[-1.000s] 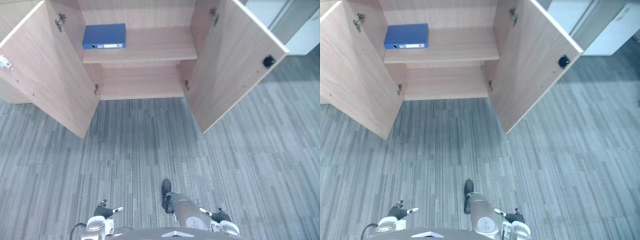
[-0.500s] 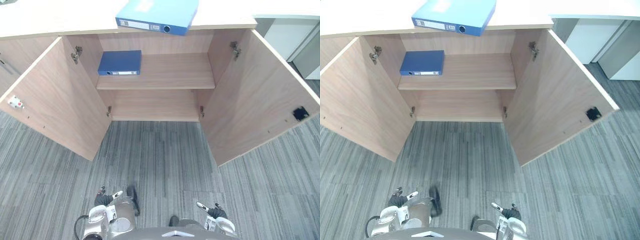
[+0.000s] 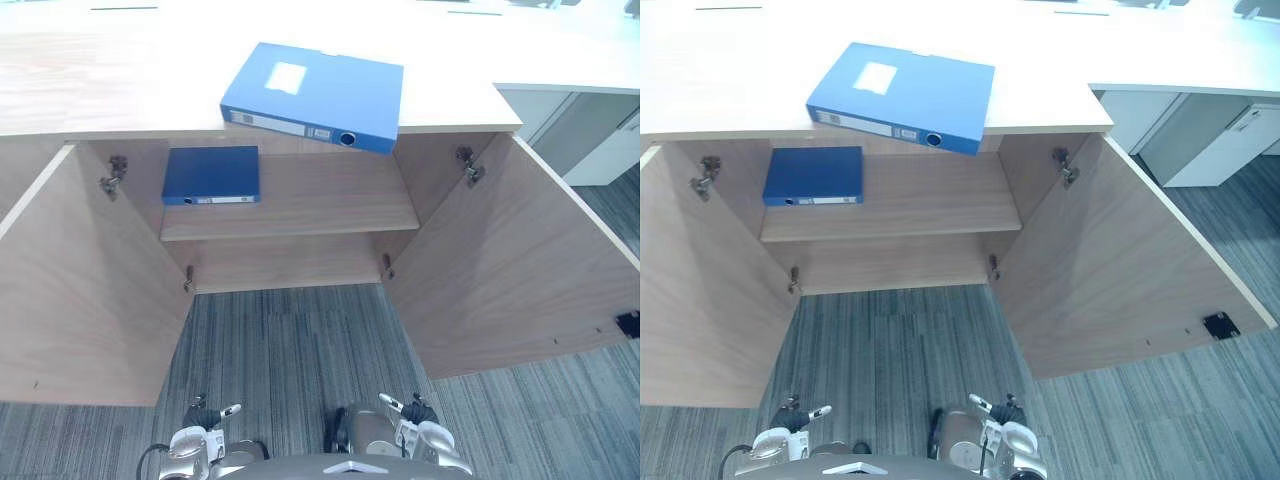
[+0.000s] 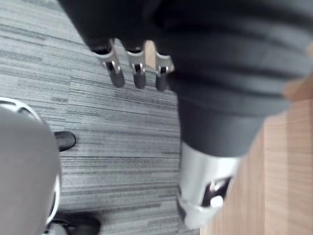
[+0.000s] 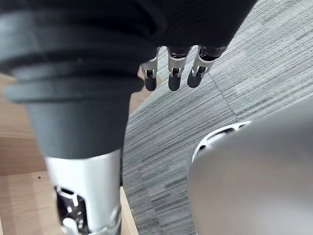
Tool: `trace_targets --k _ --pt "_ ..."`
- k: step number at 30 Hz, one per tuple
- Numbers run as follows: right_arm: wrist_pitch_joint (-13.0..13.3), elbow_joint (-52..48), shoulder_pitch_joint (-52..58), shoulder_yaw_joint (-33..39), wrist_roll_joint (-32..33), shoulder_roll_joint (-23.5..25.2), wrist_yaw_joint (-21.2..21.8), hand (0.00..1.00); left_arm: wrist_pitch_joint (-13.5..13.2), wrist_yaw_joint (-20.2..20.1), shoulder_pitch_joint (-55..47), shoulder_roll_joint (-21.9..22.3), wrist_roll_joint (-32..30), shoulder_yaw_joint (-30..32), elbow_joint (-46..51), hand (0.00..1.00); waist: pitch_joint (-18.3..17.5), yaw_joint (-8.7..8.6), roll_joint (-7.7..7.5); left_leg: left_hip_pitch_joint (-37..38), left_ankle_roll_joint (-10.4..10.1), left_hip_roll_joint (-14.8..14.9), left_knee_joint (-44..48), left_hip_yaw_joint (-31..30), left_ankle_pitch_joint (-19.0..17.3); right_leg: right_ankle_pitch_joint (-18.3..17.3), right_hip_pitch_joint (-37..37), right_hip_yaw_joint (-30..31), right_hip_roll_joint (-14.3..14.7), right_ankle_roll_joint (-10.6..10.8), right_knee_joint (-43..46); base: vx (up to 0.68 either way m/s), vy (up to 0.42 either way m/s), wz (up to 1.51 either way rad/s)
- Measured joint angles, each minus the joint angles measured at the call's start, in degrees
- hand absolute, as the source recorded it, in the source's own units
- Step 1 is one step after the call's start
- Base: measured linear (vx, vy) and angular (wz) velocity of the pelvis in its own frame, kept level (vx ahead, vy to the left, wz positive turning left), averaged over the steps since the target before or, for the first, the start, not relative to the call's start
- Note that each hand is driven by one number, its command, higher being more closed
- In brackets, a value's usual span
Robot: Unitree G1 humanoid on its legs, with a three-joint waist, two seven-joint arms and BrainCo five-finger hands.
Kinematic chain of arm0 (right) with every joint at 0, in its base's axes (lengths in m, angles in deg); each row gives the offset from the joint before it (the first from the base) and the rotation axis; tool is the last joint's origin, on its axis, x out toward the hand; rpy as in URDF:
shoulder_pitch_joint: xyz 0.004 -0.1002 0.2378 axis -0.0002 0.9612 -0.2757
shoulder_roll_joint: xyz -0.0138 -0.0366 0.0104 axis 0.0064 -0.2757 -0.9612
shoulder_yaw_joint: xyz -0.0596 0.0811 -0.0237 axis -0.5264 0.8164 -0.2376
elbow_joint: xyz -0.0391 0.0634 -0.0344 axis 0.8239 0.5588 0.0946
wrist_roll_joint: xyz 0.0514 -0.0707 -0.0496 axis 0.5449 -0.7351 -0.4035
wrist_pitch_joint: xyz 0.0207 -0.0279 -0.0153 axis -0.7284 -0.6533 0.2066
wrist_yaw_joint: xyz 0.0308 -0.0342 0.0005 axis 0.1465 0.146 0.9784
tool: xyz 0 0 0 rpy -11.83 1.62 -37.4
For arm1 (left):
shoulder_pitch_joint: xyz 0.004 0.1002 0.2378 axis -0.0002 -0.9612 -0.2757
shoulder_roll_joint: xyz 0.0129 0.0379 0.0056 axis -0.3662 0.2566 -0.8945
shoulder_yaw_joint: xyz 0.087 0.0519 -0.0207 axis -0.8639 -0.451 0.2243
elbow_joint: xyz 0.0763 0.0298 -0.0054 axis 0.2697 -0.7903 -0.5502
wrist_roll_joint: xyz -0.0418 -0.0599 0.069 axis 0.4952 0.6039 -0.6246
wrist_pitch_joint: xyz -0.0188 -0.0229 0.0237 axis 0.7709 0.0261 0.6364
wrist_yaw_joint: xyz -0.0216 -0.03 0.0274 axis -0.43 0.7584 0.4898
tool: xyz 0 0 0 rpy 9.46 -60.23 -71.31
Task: Walk over to the cabinet, pick up the folder, carry it to the office cabinet, place the folder inside the office cabinet, then close the office cabinet door
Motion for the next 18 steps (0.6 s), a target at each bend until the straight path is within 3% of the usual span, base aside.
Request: trace_targets --k 1,2,3,5,6,8,10,11,14,16,17,18 --pt "-0.05 0.3 0.31 0.06 0.0 0.04 -0.01 0.0 -0.02 -0.05 -0.12 -0.14 -0.01 0.01 -0.2 0.0 -0.21 -0.35 -0.87 1.95 -2.15 -1.02 -1.14 -0.92 -0.25 8.57 0.55 1.72 0.56 -0.51 -9.45 0.44 -0.146 0.51" --pt "0.06 0.25 1.05 0.48 0.29 -0.02 0.16 0.0 -0.09 -0.13 0.01 -0.15 -0.09 0.55 -0.55 0.0 -0.3 -0.58 -2.62 4.86 -5.07 -2.47 -2.31 -2.11 -1.84 18.16 1.04 3.75 -0.53 -2.63 -10.78 0.44 -0.17 0.36" --pt "-0.01 0.27 0.41 0.95 0.09 -1.02 0.23 0.0 -0.01 0.0 0.55 0.87 -0.04 1.47 -1.16 0.0 0.14 -0.09 0.16 6.3 -5.93 -0.72 -3.07 -2.2 -2.62 16.56 0.64 2.82 0.86 -2.52 -7.54 0.39 -0.16 0.24" --pt "-0.05 -0.01 0.77 2.61 0.09 -1.52 0.3 0.0 -0.29 -0.02 0.21 2.91 -0.04 3.76 -0.86 0.0 -0.52 -0.32 2.04 6.57 -7.18 1.22 0.04 -2.19 -1.8 9.88 0.37 2.59 1.82 -2.67 -3.67 0.38 -0.198 0.02" --pt "-0.05 -0.03 0.82 2.98 0.13 -1.34 0.28 0.0 -0.14 0.03 0.09 3.07 -0.04 4.46 -0.98 0.0 -0.46 -0.37 2.04 5.75 -7.23 1.94 2.93 -2.3 -1.85 8.84 0.96 2.41 1.94 -2.94 -3.15 0.4 -0.298 0.13" --pt "-0.14 -0.55 2.06 2.68 0.2 -1.33 0.24 0.0 -0.06 -0.23 -0.39 3.94 -0.09 6.51 1.26 0.0 0.1 -0.41 1.39 -2.36 -8.16 7.2 24.81 -3.82 -2.12 6.49 6.31 1.45 3.14 -3.48 -5.18 0.31 -0.245 0.27" --pt "-0.19 -0.55 2.53 2.06 0.23 -1.18 0.23 0.0 -0.16 -0.35 -0.7 4.49 -0.09 7.98 3.7 0.0 0.27 0.68 1.42 -8.54 -8.19 11.13 40.38 -3.54 -2.59 5.03 10.03 1.29 4.41 -4.36 -6.21 0.3 -0.182 -0.04" --pt "-0.23 -0.55 2.6 1.72 0.26 -1.18 0.22 0.0 -0.2 -0.35 -0.68 4.47 -0.09 7.95 4.18 0.0 0.29 1.18 1.36 -11.25 -7.78 12.44 43.66 -2.39 -3.35 4.15 12.13 1.35 4.73 -4.58 -6.84 0.25 -0.124 -0.14" --pt "-0.54 -0.74 2.92 1.6 0.27 -0.98 0.22 0.0 -0.19 -0.33 -0.71 4.98 -0.08 7.92 5.4 0.0 0.3 1.9 1.31 -13.54 -6.94 12.59 37.73 0.82 -4.67 3.72 15.34 1.99 4.35 -4.43 -8.25 0.25 -0.037 -0.19" --pt "-0.62 -1.35 3.27 1.89 0.42 -0.58 0.19 0.0 -0.23 -0.33 -0.59 4.97 -0.08 7.83 5.62 0.0 0.23 2.22 1.15 -13.96 -6.78 10.23 24.96 1.59 -4.55 3.29 16.94 3.35 3.27 -3.74 -9.07 0.25 0.056 -0.27" --pt "-0.62 -1.36 3.27 2.25 0.43 -0.47 0.18 0.0 -0.22 -0.33 -0.54 4.98 -0.09 7.69 5.58 0.0 0.19 2.21 1.15 -13.88 -7.04 9.34 21.24 1.42 -4.08 3.19 17.06 3.73 2.93 -3.48 -9.07 0.2 0.107 -0.29" --pt "-0.62 -1.37 3.41 2.66 0.49 -0.21 0.19 0.0 -0.23 -0.33 -0.47 5.01 -0.08 7.09 5.36 0.0 0.06 2.36 1.38 -13.21 -6.57 7.86 13.95 1.21 -0.69 2.84 17.19 4.73 2.56 -2.59 -8.85 0.31 0.219 -0.35"
